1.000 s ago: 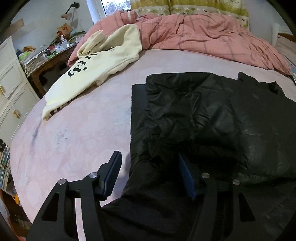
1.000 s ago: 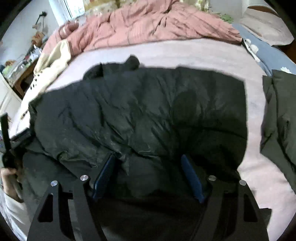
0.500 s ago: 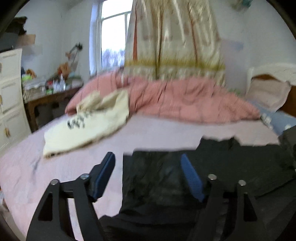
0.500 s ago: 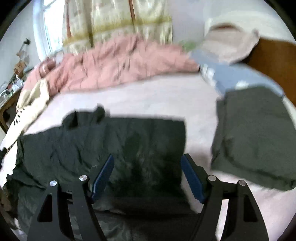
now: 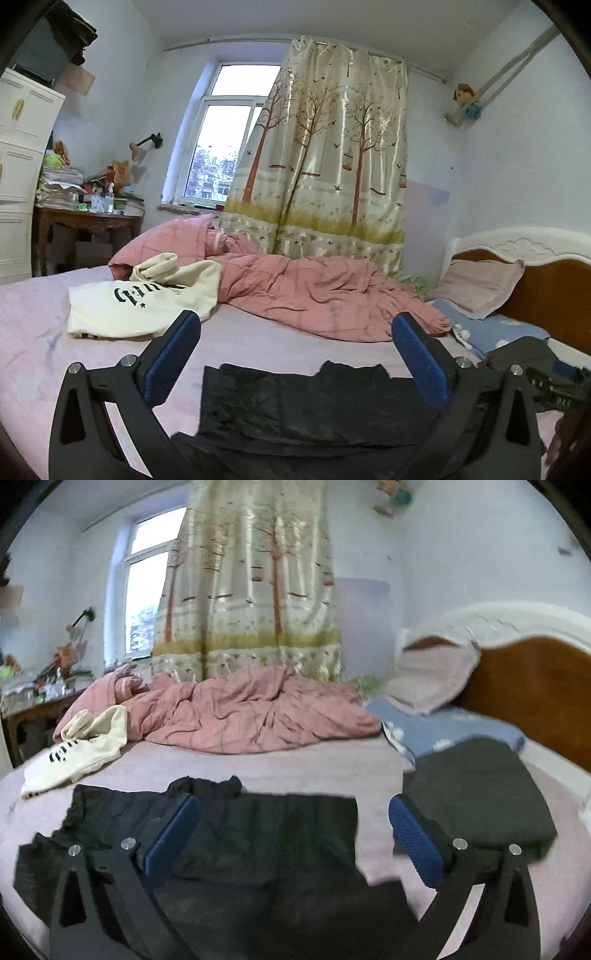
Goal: Fold large clothes
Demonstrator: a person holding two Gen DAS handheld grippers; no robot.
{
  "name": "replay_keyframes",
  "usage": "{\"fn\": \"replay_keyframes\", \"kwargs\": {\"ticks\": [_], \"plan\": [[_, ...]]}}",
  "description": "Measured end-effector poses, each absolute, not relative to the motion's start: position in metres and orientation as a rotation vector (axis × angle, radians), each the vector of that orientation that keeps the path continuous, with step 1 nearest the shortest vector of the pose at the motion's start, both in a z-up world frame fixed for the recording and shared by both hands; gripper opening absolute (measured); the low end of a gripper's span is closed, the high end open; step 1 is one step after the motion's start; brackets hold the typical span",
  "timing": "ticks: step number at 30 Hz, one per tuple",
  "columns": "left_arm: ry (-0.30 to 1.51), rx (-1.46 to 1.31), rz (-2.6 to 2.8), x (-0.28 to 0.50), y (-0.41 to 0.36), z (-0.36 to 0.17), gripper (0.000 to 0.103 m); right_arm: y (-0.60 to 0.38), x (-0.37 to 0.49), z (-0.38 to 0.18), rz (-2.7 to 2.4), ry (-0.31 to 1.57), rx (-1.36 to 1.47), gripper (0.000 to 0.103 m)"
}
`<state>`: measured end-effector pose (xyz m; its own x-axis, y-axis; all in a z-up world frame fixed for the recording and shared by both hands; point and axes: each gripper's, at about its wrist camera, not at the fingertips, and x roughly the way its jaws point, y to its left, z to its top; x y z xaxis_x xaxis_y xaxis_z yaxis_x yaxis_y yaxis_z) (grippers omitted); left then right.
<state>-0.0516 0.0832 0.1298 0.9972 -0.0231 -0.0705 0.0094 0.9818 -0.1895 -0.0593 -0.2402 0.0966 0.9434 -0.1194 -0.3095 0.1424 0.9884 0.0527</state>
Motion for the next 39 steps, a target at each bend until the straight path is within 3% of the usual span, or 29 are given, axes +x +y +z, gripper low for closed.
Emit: {"fn": "replay_keyframes", "kwargs": {"ticks": [22,26,29,34,39], "plan": [[0.223,-0.001,-0.059,-0.103,0.021,0.070,0.103,-0.216,-0.116,0.062,-0.087,0.362,0.028,0.103],[0.459,0.045,-0.098,-0.096,0.017,0.038,0.103,-0.204,-0.115,0.034,0.099,0.499,-0.170,0.103],[0.459,0.115,-0.109,-0.107,0.017,0.020,0.103,-0.192,-0.120,0.004,0.075,0.537,-0.362,0.103],[0.692,0.264,-0.158,-0.091,-0.001,-0.018,0.102,-0.190,-0.116,-0.019,0.097,0.645,-0.401,0.102],[0.727,0.379,-0.081,-0.084,-0.011,-0.045,0.102,-0.189,-0.107,-0.036,0.007,0.667,-0.482,0.102]]}}
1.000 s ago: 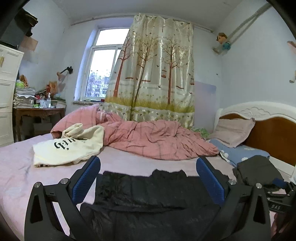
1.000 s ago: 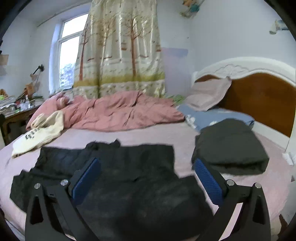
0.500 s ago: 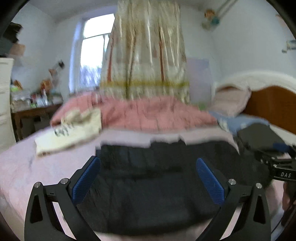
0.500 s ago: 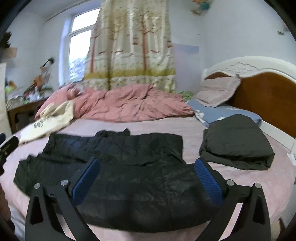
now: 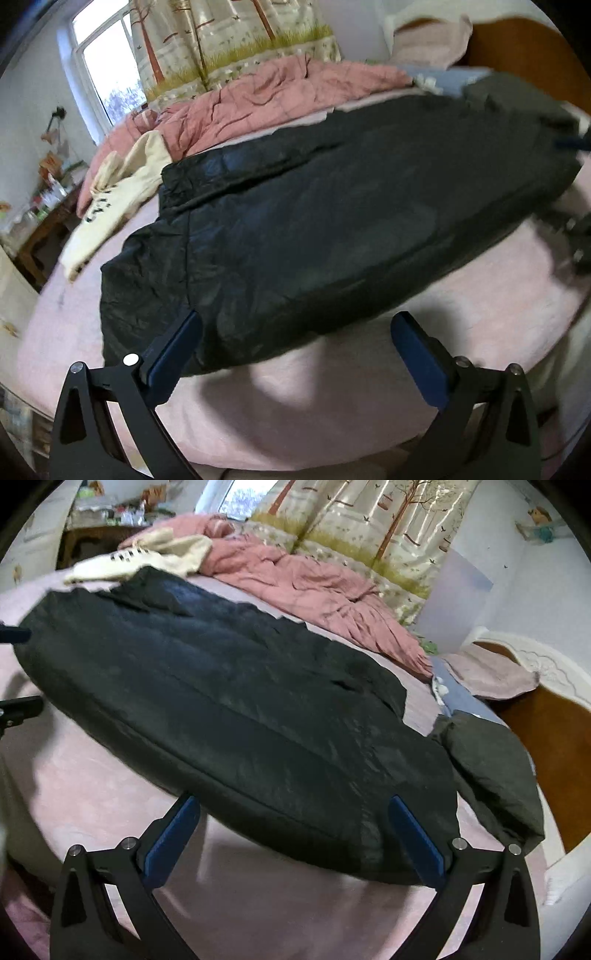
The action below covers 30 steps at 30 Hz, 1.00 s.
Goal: Fold large clothes
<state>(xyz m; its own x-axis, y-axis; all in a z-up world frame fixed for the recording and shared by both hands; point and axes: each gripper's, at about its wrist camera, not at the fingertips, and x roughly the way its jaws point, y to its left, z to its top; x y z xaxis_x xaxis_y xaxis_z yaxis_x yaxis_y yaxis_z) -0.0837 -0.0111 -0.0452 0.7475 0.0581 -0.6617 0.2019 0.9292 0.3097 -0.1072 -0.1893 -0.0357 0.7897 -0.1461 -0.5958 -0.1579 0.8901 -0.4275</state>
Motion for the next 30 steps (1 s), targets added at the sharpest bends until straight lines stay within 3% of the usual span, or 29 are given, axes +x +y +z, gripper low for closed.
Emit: {"fn": "replay_keyframes", "kwargs": {"ticks": [3,5,6,7,8,9,10,20,27,30], "plan": [[0.732,0.377,-0.051,-0.077,-0.009,-0.052,0.099,-0.185,-0.098,-0.045,-0.015,0.704,-0.521,0.102],[0.683,0.329,-0.022,-0.075,0.001,-0.050,0.073,-0.187,-0.091,-0.048,-0.023,0.740,-0.505,0.102],[0.696,0.317,-0.004,-0.070,0.005,-0.050,0.053,-0.190,-0.092,-0.045,-0.019,0.735,-0.480,0.091],[0.721,0.304,0.019,-0.065,0.012,-0.049,0.032,-0.194,-0.094,-0.042,-0.018,0.725,-0.461,0.054],[0.717,0.287,0.031,-0.067,0.016,-0.046,0.023,-0.198,-0.096,-0.038,-0.043,0.710,-0.453,0.035],[0.703,0.269,0.027,-0.073,0.019,-0.039,0.013,-0.199,-0.097,-0.036,-0.040,0.706,-0.446,0.023],[0.685,0.254,0.023,-0.082,0.021,-0.032,0.011,-0.200,-0.100,-0.034,-0.030,0.704,-0.440,0.016],[0.657,0.237,0.039,-0.127,0.030,0.040,0.008,-0.192,-0.174,0.024,0.056,0.683,-0.434,0.013],[0.557,0.202,0.077,-0.049,0.021,0.094,0.008,-0.198,-0.093,0.084,-0.029,0.568,-0.479,0.017],[0.557,0.233,0.078,0.006,0.017,0.098,0.008,-0.204,-0.037,0.094,-0.061,0.565,-0.475,0.026]]}}
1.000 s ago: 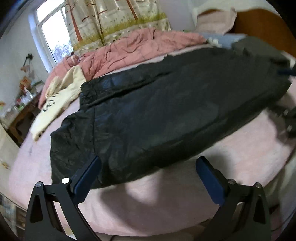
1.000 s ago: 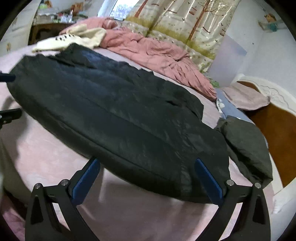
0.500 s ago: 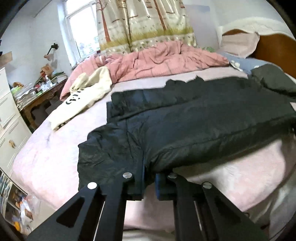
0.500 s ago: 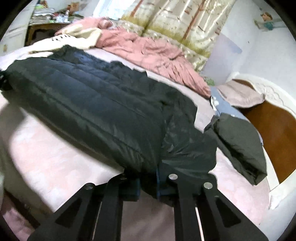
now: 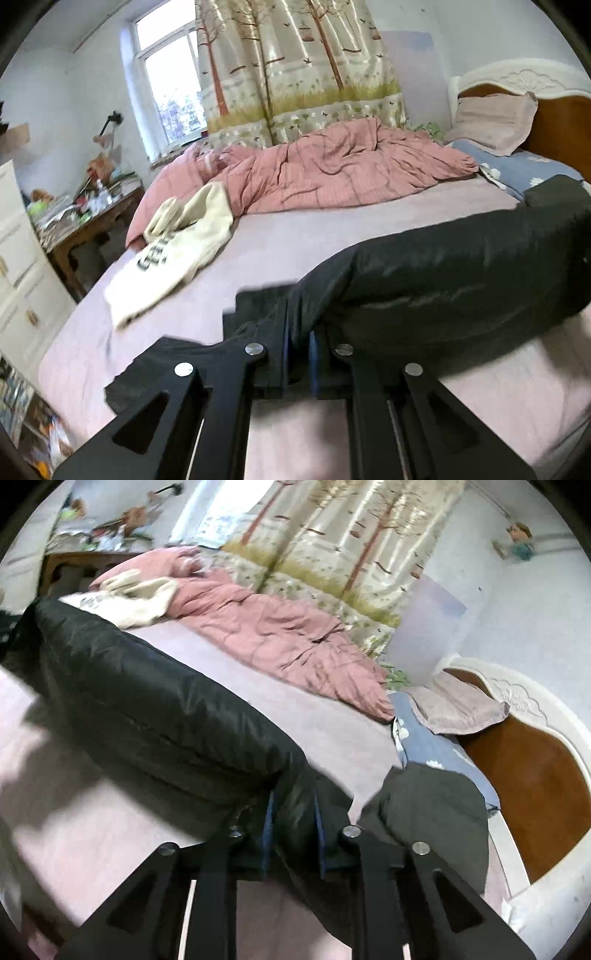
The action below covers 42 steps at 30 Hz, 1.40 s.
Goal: Fold large clothes
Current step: 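Lift the folded jacket end with both tools and fold it over again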
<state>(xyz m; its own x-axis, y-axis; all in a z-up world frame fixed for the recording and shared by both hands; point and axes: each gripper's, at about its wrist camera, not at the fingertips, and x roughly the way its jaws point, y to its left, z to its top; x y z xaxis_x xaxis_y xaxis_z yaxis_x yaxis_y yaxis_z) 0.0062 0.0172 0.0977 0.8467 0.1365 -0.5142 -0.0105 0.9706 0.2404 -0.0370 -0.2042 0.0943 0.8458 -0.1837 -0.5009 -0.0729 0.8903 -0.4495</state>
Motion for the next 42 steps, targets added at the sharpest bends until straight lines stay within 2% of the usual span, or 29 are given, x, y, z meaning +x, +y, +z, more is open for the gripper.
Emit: {"fn": "replay_keyframes", "kwargs": {"ticks": [3,8,11,12,14,16,17,19,23,24,26,27,28,29,30,31,33,36,39,42], "plan": [[0.609,0.234,0.084,0.064,0.017,0.084,0.008,-0.201,0.015,0.090,-0.131,0.533,-0.529,0.041],[0.667,0.201,0.056,0.120,0.026,0.043,0.012,-0.205,0.086,0.064,-0.129,0.525,-0.438,0.044],[0.647,0.163,0.025,0.132,0.030,0.025,0.014,-0.220,0.105,0.045,-0.096,0.541,-0.325,0.057],[0.620,0.171,0.015,0.132,0.029,0.024,0.018,-0.229,0.107,0.040,-0.085,0.549,-0.271,0.064],[0.549,0.177,-0.006,0.122,0.029,0.027,0.033,-0.249,0.102,0.041,-0.086,0.524,-0.173,0.072],[0.453,0.161,0.024,0.105,0.038,0.037,0.098,-0.264,0.086,0.047,-0.108,0.455,-0.114,0.087],[0.395,0.155,0.054,0.097,0.044,0.043,0.103,-0.272,0.076,0.052,-0.123,0.406,-0.088,0.087],[0.302,0.129,0.067,0.075,0.060,0.056,0.103,-0.287,0.054,0.060,-0.159,0.326,-0.055,0.090],[0.304,0.035,0.031,0.052,0.099,0.062,0.102,-0.316,0.022,0.072,-0.090,0.254,0.049,0.092],[0.287,0.031,0.033,0.048,0.104,0.061,0.098,-0.320,0.017,0.075,-0.039,0.249,0.075,0.092],[0.284,0.024,-0.003,0.051,0.111,0.062,0.086,-0.323,0.013,0.079,0.111,0.259,0.125,0.079],[0.295,0.007,-0.031,0.057,0.113,0.062,0.074,-0.321,0.019,0.078,0.198,0.289,0.148,0.063],[0.306,-0.018,-0.063,0.064,0.116,0.060,0.070,-0.317,0.026,0.075,0.239,0.316,0.164,0.047],[0.319,-0.051,-0.097,0.074,0.118,0.056,0.069,-0.312,0.036,0.069,0.244,0.337,0.172,0.040],[0.339,-0.069,-0.108,0.087,0.120,0.053,0.063,-0.307,0.048,0.062,0.224,0.357,0.170,0.035],[0.365,-0.066,-0.098,0.097,0.119,0.049,0.054,-0.301,0.064,0.054,0.203,0.390,0.159,0.034],[0.460,-0.023,-0.024,0.128,0.118,0.034,0.047,-0.292,0.093,0.035,0.162,0.457,0.116,0.031],[0.567,-0.046,0.104,0.160,0.126,-0.003,0.045,-0.289,0.126,0.009,0.059,0.507,0.074,0.031],[0.636,-0.107,0.170,0.177,0.137,-0.019,0.045,-0.296,0.152,-0.001,-0.015,0.543,0.102,0.031],[0.687,-0.156,0.230,0.186,0.148,-0.027,0.059,-0.314,0.159,-0.009,-0.106,0.582,0.152,0.031]]}}
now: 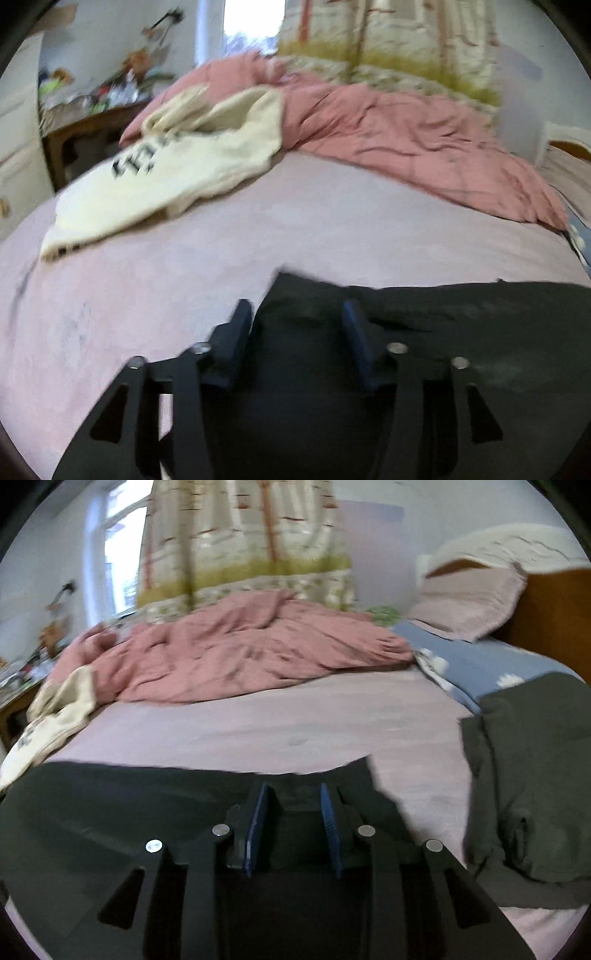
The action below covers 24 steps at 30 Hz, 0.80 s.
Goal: Fold large clothes
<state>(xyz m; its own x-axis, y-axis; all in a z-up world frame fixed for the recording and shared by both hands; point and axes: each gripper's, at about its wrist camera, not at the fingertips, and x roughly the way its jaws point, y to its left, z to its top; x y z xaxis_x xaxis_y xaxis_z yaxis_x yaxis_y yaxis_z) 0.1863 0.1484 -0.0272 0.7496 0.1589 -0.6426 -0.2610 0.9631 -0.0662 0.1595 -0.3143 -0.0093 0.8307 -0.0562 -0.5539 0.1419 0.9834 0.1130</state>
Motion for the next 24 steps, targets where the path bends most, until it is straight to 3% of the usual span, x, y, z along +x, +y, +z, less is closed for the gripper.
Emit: {"fn": "replay_keyframes", "kwargs": {"ticks": [5,7,10,14,18,22,23,24], "plan": [[0.714,-0.195,0.214,0.187,0.156,-0.033,0.064,-0.342,0.168,-0.027,-0.151,0.688,0.262,0.032],[0.672,-0.147,0.224,0.180,0.156,-0.021,0.061,-0.338,0.167,-0.024,-0.246,0.713,0.182,0.039],[0.522,-0.052,0.225,0.141,0.142,0.019,0.055,-0.322,0.144,0.007,-0.320,0.625,0.032,0.039],[0.408,-0.082,0.022,0.081,0.099,0.062,0.055,-0.306,0.105,0.060,-0.160,0.522,0.095,0.039],[0.413,-0.138,-0.200,0.039,0.036,0.066,0.044,-0.266,0.085,0.089,0.121,0.600,0.158,0.039],[0.455,-0.096,-0.292,0.025,-0.016,0.045,0.039,-0.236,0.087,0.075,0.341,0.696,0.296,0.039],[0.479,-0.094,-0.319,0.028,-0.025,0.039,0.036,-0.230,0.091,0.068,0.363,0.730,0.326,0.039],[0.491,-0.078,-0.328,0.031,-0.034,0.033,0.024,-0.226,0.090,0.063,0.367,0.750,0.330,0.039]]}}
